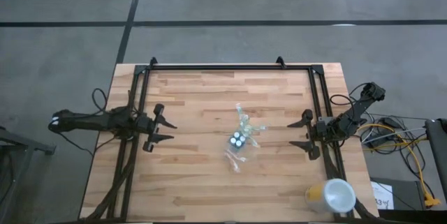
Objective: Pick & Place toothbrushing station
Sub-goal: Return to Home Position
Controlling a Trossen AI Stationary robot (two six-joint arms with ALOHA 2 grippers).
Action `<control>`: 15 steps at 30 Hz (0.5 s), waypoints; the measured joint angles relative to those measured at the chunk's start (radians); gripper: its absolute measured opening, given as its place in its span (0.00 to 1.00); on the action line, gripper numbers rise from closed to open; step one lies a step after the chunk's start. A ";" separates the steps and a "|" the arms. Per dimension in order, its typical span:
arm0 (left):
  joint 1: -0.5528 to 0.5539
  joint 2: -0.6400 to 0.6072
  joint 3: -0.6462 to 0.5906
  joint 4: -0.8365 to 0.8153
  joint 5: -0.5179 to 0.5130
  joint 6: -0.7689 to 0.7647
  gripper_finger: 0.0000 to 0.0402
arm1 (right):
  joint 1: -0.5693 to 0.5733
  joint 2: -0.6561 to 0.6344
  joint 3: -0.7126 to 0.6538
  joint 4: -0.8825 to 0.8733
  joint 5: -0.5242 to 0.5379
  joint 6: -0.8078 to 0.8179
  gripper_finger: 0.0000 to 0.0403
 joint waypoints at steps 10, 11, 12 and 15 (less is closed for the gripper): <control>0.000 0.000 0.001 -0.015 0.001 -0.017 0.43 | 0.000 0.000 0.000 0.000 0.000 0.001 0.76; 0.000 0.000 0.001 -0.021 0.001 -0.017 0.43 | 0.000 0.000 0.000 0.000 0.000 0.000 0.76; 0.000 0.000 0.001 -0.024 0.001 -0.017 0.43 | 0.000 0.000 0.000 0.000 0.000 0.000 0.75; 0.000 0.000 0.001 -0.023 0.001 -0.017 0.43 | 0.000 0.000 0.000 0.000 0.000 0.001 0.74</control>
